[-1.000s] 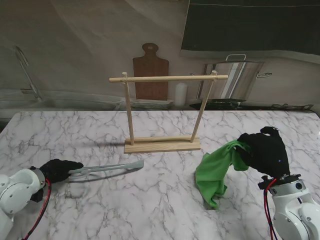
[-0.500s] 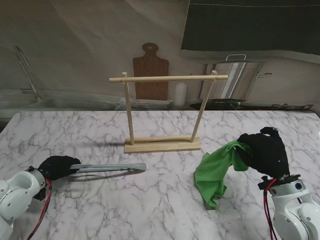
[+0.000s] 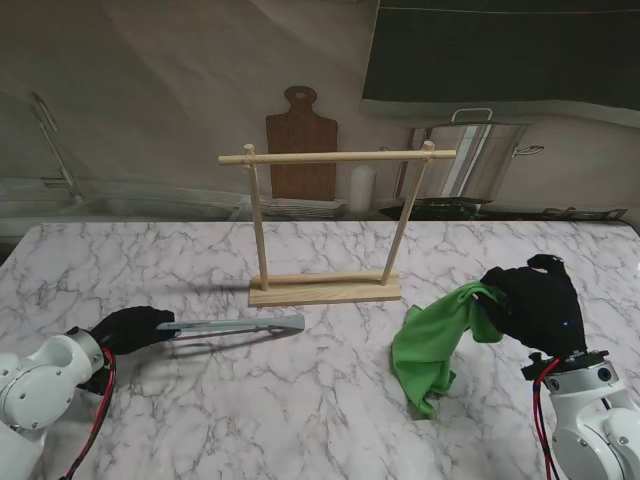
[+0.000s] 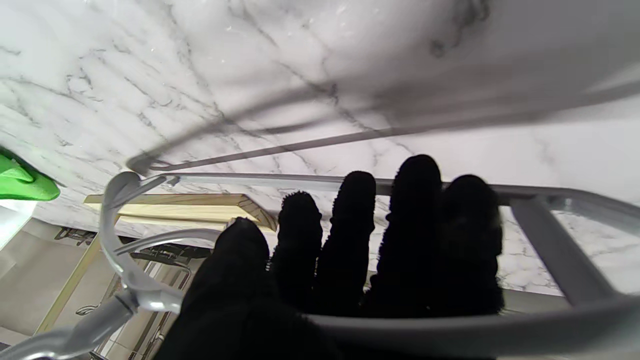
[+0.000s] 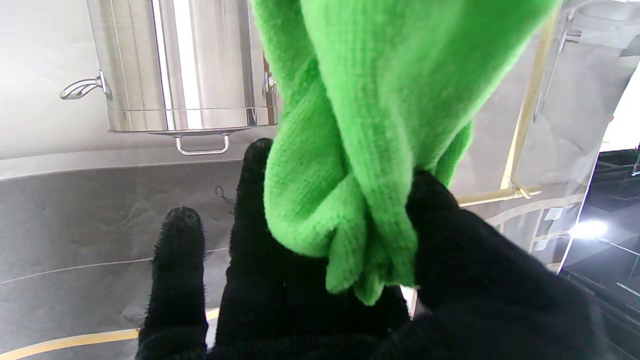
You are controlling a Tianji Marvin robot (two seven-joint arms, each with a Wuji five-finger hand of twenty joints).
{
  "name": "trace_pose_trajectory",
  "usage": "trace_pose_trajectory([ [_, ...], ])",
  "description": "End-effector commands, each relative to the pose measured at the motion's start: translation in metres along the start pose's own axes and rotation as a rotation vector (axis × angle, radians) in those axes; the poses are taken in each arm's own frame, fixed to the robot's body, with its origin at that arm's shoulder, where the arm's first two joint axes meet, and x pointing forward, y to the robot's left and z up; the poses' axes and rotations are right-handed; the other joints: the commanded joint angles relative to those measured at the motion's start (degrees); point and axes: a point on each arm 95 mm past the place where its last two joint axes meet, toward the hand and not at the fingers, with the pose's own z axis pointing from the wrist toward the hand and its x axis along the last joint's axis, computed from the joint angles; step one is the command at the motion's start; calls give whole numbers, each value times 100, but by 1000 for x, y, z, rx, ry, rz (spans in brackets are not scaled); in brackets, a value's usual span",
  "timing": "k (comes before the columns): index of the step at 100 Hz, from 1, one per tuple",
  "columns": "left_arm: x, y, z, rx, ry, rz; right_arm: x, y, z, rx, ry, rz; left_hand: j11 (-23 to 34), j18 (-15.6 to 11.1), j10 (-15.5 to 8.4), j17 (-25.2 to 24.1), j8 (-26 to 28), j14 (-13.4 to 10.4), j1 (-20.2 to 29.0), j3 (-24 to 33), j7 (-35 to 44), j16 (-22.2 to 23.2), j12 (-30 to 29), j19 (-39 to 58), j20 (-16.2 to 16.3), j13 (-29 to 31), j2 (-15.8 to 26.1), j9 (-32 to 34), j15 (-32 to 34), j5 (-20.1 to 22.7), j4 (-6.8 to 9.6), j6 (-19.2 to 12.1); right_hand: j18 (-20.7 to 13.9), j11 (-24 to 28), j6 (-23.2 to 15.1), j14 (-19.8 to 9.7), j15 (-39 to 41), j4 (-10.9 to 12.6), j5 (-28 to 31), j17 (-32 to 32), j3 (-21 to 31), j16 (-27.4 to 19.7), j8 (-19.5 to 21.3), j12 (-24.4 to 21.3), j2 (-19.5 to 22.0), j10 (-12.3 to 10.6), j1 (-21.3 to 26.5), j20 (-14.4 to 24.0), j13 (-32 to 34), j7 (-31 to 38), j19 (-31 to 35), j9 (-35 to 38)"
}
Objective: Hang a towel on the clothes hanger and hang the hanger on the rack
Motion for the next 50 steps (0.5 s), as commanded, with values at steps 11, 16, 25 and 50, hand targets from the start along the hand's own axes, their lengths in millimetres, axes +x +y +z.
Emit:
trace_pose_trajectory([
  [11,10,-2,3,2,19,-14,0,6,-3,-10,9,-9,832,-300,-29,1083,287,574,-76,-30,365,314,557,1943,-221,811,731,497,1222,292,-26,-2,178,-51,-358,-368,-7,7,204,83,58,76,178,82,440,139,74,76,262,154,82,5],
  [16,12,-1,3,-4,22,-30,0,8,-4,-13,12,-11,987,-374,-32,1311,291,581,-91,-30,416,344,645,2284,-260,957,736,565,1528,315,-28,9,182,-50,-368,-364,6,6,209,107,66,82,177,81,438,136,65,95,279,151,108,24],
  [25,18,1,3,-7,40,-83,1,12,-5,-18,17,-7,1174,-516,-53,1584,293,551,-74,-30,532,350,739,2743,-378,1126,737,690,1985,376,-31,30,193,-55,-370,-353,26,5,220,119,87,90,177,80,424,129,59,122,310,148,132,42],
  [50,37,4,2,-22,107,-208,4,20,-9,-24,35,-3,1578,-944,22,2365,343,334,14,-26,698,459,1033,3735,-691,1579,706,921,3049,507,-27,126,208,-65,-365,-348,33,0,243,149,118,94,170,79,405,132,43,153,342,139,157,70],
])
